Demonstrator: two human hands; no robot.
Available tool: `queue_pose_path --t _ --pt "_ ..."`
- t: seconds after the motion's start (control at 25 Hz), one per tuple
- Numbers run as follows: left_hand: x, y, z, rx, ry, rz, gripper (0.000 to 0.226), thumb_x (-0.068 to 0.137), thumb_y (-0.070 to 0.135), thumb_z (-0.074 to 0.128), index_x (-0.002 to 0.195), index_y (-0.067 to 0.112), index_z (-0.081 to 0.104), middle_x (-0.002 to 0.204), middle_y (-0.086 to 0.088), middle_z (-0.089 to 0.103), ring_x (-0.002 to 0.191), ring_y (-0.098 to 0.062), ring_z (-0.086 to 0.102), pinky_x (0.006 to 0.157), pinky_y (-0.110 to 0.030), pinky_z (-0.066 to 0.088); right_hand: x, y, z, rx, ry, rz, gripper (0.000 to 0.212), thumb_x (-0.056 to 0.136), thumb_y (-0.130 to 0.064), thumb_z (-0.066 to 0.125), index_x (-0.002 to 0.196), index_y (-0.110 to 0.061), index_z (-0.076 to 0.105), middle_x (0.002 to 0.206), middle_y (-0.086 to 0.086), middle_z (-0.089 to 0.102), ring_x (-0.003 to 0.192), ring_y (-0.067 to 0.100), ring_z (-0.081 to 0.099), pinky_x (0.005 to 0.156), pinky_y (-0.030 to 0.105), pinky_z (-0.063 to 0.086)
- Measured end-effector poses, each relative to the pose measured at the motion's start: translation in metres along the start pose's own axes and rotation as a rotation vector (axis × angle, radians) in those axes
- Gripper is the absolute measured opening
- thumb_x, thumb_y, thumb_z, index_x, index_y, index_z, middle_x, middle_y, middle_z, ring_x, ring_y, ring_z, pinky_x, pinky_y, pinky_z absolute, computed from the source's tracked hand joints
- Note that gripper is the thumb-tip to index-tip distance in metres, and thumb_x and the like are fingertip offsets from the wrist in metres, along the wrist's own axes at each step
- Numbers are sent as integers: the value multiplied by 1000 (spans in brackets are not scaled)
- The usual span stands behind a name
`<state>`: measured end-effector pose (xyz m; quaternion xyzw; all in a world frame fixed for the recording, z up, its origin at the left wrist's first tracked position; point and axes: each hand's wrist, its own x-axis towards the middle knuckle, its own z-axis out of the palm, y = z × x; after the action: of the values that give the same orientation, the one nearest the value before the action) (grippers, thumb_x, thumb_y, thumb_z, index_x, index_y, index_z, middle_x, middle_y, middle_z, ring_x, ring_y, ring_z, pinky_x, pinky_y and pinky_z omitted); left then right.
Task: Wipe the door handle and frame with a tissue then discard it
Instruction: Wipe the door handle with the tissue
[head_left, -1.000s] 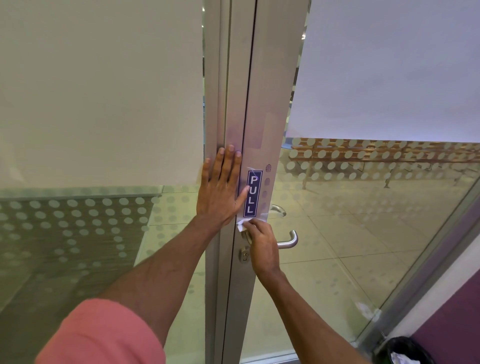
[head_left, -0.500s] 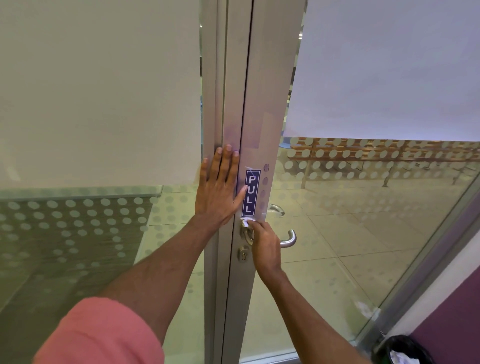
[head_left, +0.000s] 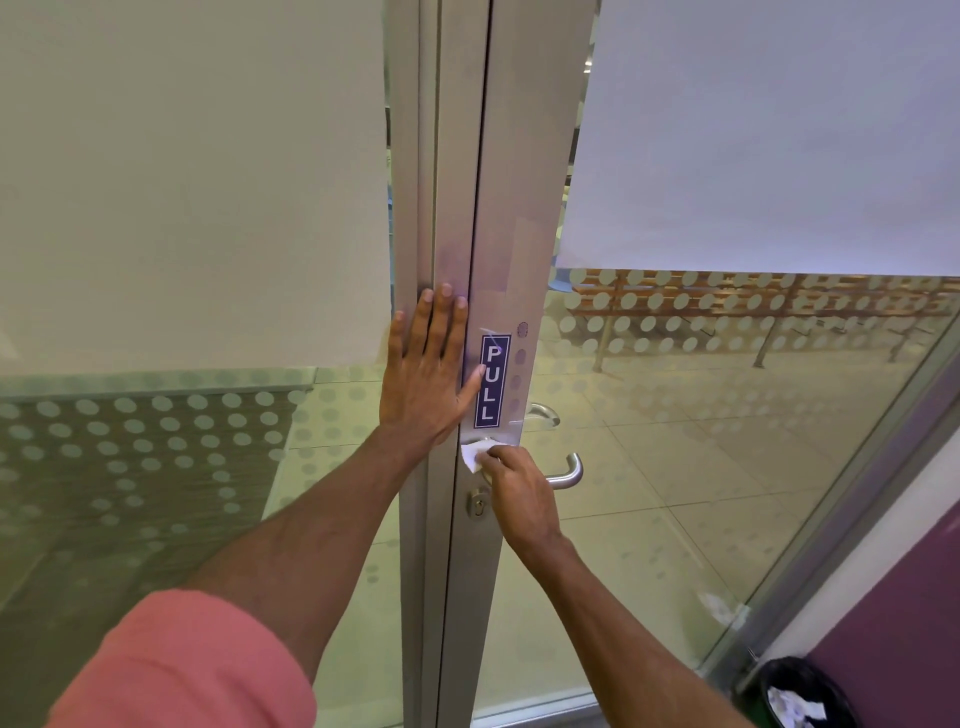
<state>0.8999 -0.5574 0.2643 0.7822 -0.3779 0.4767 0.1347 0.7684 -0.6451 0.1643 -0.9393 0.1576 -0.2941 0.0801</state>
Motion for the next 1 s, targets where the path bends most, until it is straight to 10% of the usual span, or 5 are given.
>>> queue_pose_path --t 0.2,0.64,0.84,1.0 --pt "0 1 0 9 21 6 91 95 61 38 154 9 -9 162 -15 3 150 -30 7 120 -42 -15 -12 -15 -7 -77 -10 -15 28 72 -3 71 100 -8 70 97 3 67 83 21 63 55 25 49" --pt "2 1 -3 31 -10 3 90 95 61 39 155 7 0 163 -16 13 151 -31 14 120 -41 -14 -10 -22 -4 -178 -101 -58 44 91 -7 57 134 -3 50 141 15 52 132 27 47 111 32 35" --pt "0 1 -3 17 -12 6 88 96 60 39 155 8 0 164 -15 9 152 -30 9 120 -41 -16 -25 -17 -33 -241 -39 -114 40 58 -21 88 94 -17 73 98 -2 73 83 14 69 59 22 55" --pt "0 0 -3 -6 -21 6 88 97 59 37 154 9 -7 164 -15 9 152 -30 9 120 -42 -14 -30 -9 -31 -267 -58 -143 43 61 -18 87 101 -14 71 105 2 71 91 17 68 66 25 55"
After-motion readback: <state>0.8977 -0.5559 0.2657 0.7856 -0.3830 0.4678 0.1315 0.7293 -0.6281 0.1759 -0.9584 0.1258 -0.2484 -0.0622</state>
